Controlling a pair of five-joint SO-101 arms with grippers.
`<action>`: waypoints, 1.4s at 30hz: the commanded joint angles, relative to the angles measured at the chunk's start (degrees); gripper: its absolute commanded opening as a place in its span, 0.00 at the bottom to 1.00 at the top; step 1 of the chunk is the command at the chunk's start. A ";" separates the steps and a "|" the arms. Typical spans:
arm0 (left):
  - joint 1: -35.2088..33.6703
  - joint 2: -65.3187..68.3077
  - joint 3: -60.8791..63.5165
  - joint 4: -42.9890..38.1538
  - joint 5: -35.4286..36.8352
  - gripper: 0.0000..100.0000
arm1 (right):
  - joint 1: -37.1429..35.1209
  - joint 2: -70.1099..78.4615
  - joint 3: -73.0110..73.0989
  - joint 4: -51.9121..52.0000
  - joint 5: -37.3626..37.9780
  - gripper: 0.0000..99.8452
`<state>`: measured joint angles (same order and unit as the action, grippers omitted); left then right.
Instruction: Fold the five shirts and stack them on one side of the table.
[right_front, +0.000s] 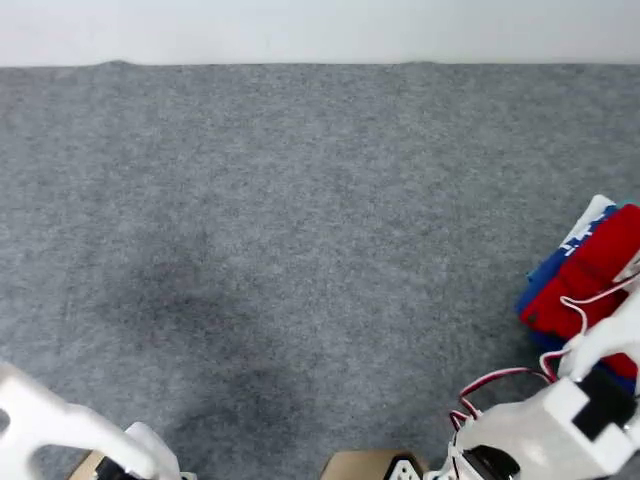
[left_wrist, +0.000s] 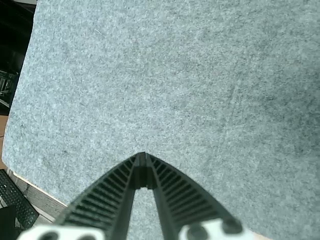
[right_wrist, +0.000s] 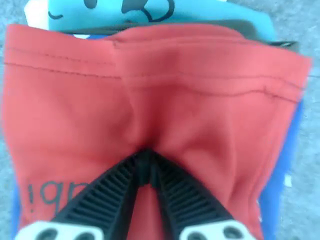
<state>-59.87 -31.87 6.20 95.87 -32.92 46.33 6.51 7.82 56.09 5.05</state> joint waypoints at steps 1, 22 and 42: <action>0.18 -1.14 -0.40 -0.79 -0.35 0.00 | 1.36 -8.75 -5.10 3.91 0.70 0.01; 0.18 -1.49 -0.66 -0.70 -0.26 0.00 | 6.73 0.13 -5.01 -10.07 7.38 0.01; 0.18 -1.58 -8.13 4.57 -0.09 0.00 | 3.03 -15.16 -6.95 25.89 5.54 0.01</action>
<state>-59.87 -31.87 3.12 97.98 -32.92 50.11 -4.92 5.63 77.10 11.47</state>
